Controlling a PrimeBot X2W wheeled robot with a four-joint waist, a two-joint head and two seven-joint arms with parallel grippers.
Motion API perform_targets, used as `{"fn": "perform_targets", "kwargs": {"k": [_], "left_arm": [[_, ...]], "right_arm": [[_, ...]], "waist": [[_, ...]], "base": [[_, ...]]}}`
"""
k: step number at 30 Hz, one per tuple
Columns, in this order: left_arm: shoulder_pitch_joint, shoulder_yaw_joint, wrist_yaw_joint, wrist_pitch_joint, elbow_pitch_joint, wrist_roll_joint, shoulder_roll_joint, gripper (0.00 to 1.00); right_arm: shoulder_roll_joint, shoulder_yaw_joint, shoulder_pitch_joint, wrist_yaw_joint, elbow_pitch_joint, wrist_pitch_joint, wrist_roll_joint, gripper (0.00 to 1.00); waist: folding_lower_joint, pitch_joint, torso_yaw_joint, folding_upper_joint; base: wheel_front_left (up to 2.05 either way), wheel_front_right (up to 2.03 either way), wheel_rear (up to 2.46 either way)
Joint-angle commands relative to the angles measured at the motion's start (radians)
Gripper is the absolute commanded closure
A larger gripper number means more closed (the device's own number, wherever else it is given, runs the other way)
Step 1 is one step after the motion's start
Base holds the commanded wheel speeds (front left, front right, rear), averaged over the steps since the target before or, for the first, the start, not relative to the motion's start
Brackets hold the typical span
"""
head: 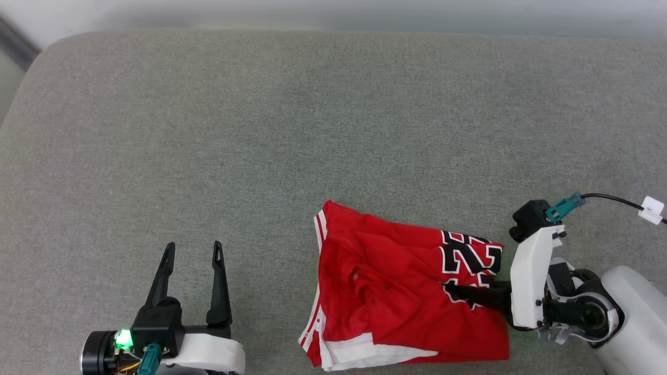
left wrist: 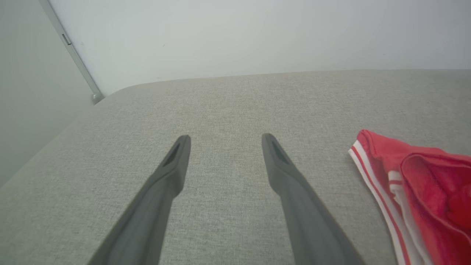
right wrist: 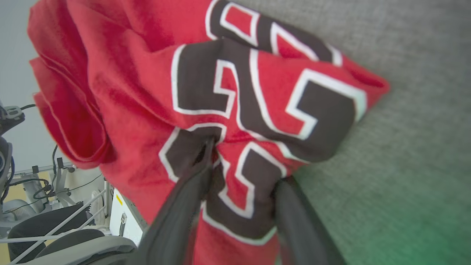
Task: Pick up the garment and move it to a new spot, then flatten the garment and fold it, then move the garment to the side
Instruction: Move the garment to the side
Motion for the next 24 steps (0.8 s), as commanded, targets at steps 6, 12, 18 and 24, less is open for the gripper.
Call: {"fn": "perform_targets", "kwargs": {"k": [6, 12, 18, 24], "left_arm": [[0.011, 0.001, 0.008, -0.002, 0.008, -0.004, -0.002, 0.00], [0.042, 0.013, 0.012, -0.002, 0.009, -0.003, -0.002, 0.00], [0.069, 0.025, 0.017, -0.002, -0.006, 0.000, -0.002, 0.00], [0.067, 0.039, 0.020, -0.002, -0.030, 0.001, -0.002, 0.00]], "right_arm": [[0.004, 0.064, 0.002, -0.004, 0.007, -0.042, 0.000, 1.00], [-0.054, 0.088, -0.066, -0.003, -0.100, -0.114, -0.016, 1.00], [-0.139, 0.145, -0.157, -0.003, -0.238, -0.130, -0.064, 1.00], [-0.246, 0.177, -0.241, -0.003, -0.346, -0.106, -0.112, 1.00]], "waist": [[0.0000, -0.032, -0.006, -0.0001], [0.0000, -0.084, -0.033, -0.0001], [0.0000, -0.104, -0.112, -0.0001], [0.0000, -0.077, -0.226, -0.0001]], "base": [[0.00, 0.00, 0.00], [0.00, 0.00, 0.00], [0.00, 0.00, 0.00], [0.00, 0.00, 0.00]]}}
